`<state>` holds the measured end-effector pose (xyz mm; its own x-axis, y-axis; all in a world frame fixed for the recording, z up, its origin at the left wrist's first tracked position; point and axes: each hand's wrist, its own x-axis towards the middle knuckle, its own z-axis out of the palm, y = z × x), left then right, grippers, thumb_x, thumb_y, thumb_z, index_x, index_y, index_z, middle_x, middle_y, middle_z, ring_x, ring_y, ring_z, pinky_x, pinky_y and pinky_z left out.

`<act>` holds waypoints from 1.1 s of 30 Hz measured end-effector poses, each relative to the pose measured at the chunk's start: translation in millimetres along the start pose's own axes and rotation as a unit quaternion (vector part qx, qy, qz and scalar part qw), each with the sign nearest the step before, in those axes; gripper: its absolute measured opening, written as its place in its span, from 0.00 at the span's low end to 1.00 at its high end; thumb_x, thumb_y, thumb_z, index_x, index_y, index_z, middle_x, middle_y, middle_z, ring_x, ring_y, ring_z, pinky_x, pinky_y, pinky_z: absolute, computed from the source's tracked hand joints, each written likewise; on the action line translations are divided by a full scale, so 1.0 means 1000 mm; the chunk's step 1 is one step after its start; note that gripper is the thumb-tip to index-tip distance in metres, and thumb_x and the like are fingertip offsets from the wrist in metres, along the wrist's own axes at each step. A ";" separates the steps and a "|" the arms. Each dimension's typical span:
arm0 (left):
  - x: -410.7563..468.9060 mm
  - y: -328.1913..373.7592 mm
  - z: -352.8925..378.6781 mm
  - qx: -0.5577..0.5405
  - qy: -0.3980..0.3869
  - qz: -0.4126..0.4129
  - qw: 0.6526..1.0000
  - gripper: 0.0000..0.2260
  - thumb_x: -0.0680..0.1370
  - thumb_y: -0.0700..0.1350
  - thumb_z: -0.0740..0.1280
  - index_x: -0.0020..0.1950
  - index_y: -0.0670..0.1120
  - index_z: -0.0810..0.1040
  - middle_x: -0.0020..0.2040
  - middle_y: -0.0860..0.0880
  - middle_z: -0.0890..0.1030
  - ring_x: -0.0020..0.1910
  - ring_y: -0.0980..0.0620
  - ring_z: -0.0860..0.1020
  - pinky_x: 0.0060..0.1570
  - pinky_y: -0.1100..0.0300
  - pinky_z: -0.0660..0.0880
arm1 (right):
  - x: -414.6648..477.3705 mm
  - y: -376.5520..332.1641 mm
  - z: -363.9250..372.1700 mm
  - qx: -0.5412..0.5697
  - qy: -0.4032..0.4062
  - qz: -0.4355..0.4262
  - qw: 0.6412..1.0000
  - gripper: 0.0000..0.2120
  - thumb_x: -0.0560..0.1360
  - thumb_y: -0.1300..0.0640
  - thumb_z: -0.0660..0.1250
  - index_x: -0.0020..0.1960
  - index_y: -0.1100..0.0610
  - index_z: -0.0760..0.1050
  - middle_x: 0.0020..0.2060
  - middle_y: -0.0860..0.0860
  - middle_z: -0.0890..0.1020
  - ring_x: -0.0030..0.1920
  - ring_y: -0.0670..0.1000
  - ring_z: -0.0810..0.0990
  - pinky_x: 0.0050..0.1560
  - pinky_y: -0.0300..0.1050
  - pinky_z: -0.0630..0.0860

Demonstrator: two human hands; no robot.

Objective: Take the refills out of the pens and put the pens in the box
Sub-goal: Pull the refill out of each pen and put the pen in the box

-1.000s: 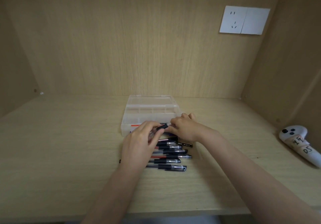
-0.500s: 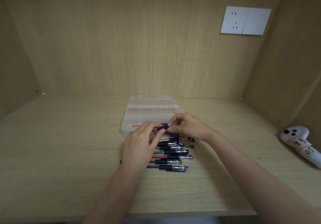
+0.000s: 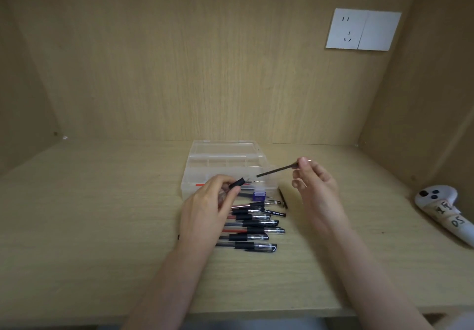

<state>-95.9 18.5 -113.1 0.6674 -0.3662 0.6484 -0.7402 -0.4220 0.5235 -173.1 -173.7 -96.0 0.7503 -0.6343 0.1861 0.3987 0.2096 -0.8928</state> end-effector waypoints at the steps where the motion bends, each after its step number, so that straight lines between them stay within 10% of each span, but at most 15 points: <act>1: 0.000 0.000 0.000 0.000 0.001 -0.002 1.000 0.07 0.76 0.52 0.65 0.51 0.51 0.77 0.39 0.61 0.74 0.38 0.56 0.77 0.36 0.58 0.74 | -0.002 0.002 -0.004 0.032 0.008 -0.006 0.999 0.06 0.69 0.55 0.69 0.43 0.56 0.77 0.33 0.48 0.79 0.34 0.45 0.75 0.37 0.36 0.73; 33: 0.000 0.003 -0.002 -0.015 -0.011 0.011 1.000 0.10 0.75 0.52 0.64 0.52 0.50 0.77 0.41 0.61 0.76 0.39 0.59 0.76 0.40 0.59 0.77 | -0.001 0.010 -0.004 0.108 0.042 -0.014 0.993 0.03 0.71 0.60 0.67 0.39 0.58 0.75 0.30 0.47 0.77 0.31 0.44 0.75 0.35 0.32 0.75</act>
<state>-97.9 18.7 -110.7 0.6517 -0.3943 0.6479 -0.7571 -0.3891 0.5248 -172.4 -174.2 -106.5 0.6946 -0.6998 0.1668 0.5294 0.3402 -0.7771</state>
